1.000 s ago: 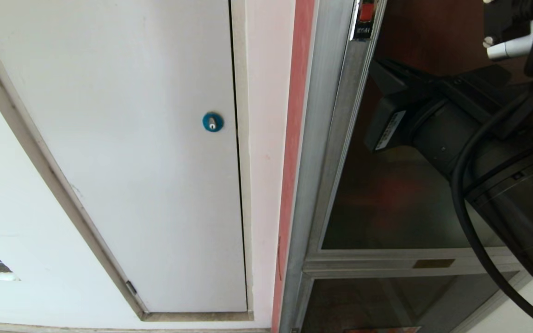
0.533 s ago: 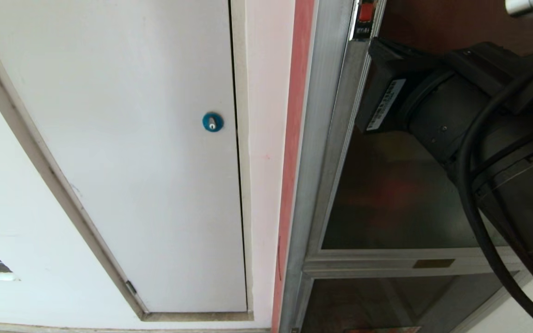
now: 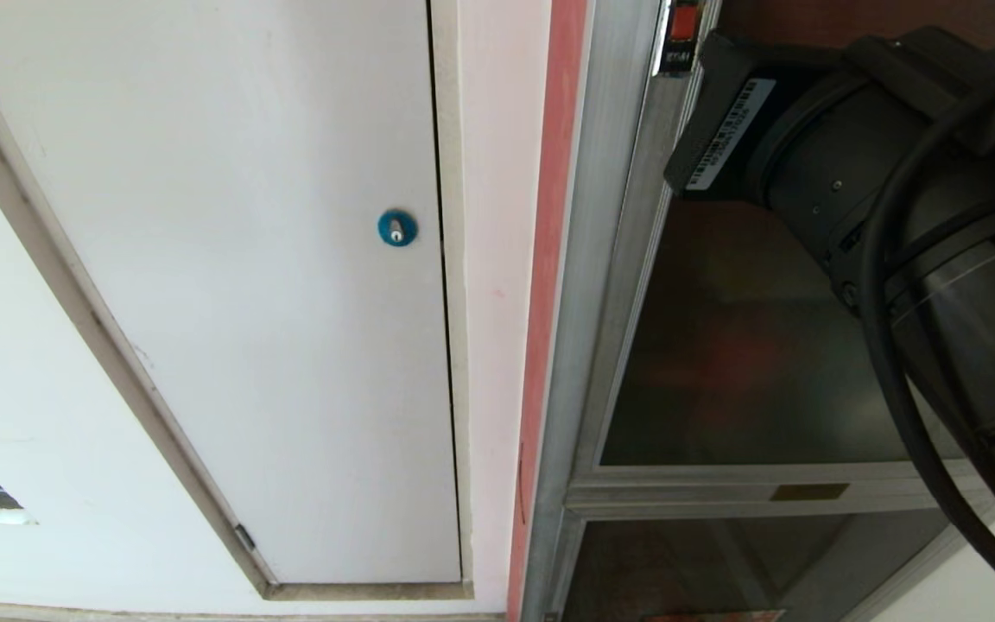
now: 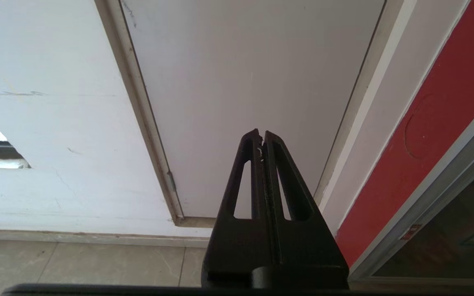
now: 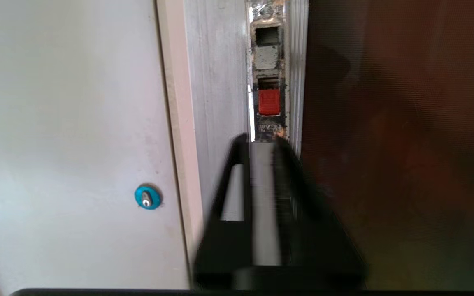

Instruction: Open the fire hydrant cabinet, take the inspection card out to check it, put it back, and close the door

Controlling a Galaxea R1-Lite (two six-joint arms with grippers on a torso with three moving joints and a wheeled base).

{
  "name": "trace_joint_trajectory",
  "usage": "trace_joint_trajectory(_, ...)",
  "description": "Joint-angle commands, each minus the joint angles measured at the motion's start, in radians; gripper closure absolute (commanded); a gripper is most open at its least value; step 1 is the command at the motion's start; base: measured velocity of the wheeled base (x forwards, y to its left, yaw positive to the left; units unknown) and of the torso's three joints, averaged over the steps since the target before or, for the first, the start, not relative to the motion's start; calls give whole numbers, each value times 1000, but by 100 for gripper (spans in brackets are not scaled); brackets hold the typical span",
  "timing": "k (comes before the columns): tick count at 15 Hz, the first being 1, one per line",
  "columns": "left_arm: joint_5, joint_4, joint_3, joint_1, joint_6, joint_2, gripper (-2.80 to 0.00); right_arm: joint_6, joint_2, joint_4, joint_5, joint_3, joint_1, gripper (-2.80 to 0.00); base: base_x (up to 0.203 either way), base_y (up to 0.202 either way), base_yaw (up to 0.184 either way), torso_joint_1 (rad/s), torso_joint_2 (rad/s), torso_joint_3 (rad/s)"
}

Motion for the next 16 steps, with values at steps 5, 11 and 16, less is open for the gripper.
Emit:
trace_joint_trajectory(5, 0, 0, 1, 1, 0, 0, 0, -13, 47, -3, 0, -73, -12, -280, 0, 0, 0, 0, 0, 0)
trace_joint_trajectory(11, 0, 0, 0, 1, 0, 0, 0, -41, 76, 18, 9, -149, -69, -280, 0, 0, 0, 0, 0, 0)
trace_joint_trajectory(16, 0, 0, 0, 1, 0, 0, 0, -41, 89, 40, 33, -181, -114, -280, 0, 0, 0, 0, 0, 0)
